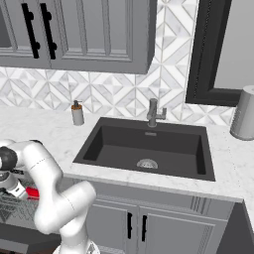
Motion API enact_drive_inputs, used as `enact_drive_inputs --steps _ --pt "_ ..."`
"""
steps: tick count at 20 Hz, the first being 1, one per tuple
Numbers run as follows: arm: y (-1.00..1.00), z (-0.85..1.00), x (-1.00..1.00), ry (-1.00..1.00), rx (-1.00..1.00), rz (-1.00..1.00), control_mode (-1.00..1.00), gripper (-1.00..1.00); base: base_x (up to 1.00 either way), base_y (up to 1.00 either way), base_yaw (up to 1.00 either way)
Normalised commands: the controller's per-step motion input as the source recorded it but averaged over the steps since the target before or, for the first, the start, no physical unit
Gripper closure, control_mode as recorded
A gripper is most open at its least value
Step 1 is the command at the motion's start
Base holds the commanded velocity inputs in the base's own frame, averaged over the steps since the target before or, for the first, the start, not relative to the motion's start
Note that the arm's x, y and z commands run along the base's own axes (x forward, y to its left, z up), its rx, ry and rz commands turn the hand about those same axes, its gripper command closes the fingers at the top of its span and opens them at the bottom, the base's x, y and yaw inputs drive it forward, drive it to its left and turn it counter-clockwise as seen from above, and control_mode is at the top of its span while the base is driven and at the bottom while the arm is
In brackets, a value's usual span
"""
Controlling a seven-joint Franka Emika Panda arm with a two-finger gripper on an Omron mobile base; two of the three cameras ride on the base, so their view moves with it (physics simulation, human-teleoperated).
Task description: Pick up the cup and bowl from the counter, place them in the dishwasher, and close the dishwasher door.
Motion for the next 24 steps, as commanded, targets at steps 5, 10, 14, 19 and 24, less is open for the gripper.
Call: enact_drive_inputs --steps 5,10,14,19,24 --pt "0.34 0.03 -0.11 -0.46 -0.11 -0.38 -1.00 1.00 0.00 0.00 0.00" --pt "0.12 0.16 -0.15 -0.65 -0.22 -0.40 -1.00 1.00 0.00 0.00 0.00" --pt "0.01 0.20 -0.13 -0.45 -0.29 -0.25 -1.00 1.00 0.00 0.00 0.00" --pt "0.09 0.08 -0.01 -0.40 -0.38 -0.33 -1.00 1.00 0.00 0.00 0.00" --pt "0.41 0.00 0.32 -0.47 -0.37 -0.47 -1.00 1.00 0.00 0.00 0.00"
